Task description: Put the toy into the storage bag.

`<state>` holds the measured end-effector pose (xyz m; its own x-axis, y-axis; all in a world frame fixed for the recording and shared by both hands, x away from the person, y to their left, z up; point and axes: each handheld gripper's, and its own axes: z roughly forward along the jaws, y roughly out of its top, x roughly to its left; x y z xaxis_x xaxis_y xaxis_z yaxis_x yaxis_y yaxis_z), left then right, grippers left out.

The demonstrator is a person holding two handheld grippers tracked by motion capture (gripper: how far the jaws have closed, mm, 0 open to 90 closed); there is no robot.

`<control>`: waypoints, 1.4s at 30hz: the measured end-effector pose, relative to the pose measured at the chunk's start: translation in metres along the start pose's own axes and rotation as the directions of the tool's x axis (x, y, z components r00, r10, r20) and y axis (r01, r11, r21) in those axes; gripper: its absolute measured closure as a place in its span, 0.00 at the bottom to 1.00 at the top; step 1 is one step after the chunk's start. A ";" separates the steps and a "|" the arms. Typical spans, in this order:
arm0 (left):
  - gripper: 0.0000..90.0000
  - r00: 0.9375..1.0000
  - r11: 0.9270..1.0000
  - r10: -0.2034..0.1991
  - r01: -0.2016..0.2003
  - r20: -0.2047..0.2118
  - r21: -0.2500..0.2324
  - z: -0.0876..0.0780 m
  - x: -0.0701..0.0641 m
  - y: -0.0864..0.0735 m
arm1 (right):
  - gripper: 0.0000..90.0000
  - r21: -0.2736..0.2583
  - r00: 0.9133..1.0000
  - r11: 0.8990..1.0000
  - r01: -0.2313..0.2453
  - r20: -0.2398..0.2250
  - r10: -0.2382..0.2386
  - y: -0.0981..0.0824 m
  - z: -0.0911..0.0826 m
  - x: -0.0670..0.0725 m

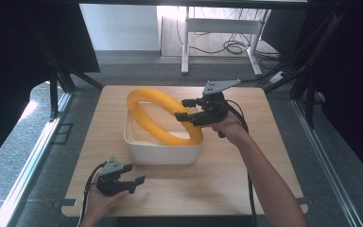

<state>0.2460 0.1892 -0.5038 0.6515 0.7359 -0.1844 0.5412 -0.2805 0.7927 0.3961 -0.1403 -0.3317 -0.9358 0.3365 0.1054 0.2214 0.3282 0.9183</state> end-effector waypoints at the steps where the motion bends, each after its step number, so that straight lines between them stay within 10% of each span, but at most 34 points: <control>1: 0.32 1.000 1.000 0.001 -0.001 0.000 0.001 0.000 0.000 0.000 | 0.37 -0.005 1.000 1.000 -0.002 0.009 0.002 -0.001 -0.002 0.000; 20: 0.32 1.000 1.000 0.002 -0.002 0.000 0.001 0.001 -0.001 0.000 | 0.32 -0.053 0.990 0.999 -0.005 0.137 0.012 -0.038 -0.052 0.006; 42: 0.32 1.000 1.000 -0.001 0.000 0.007 0.013 0.006 -0.005 0.000 | 0.33 -0.034 0.962 0.990 -0.138 0.234 0.142 -0.175 -0.096 0.012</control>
<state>0.2459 0.1820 -0.5065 0.6548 0.7318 -0.1888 0.5486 -0.2884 0.7848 0.3192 -0.2787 -0.4547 -0.8046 0.5766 0.1421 0.3387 0.2490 0.9074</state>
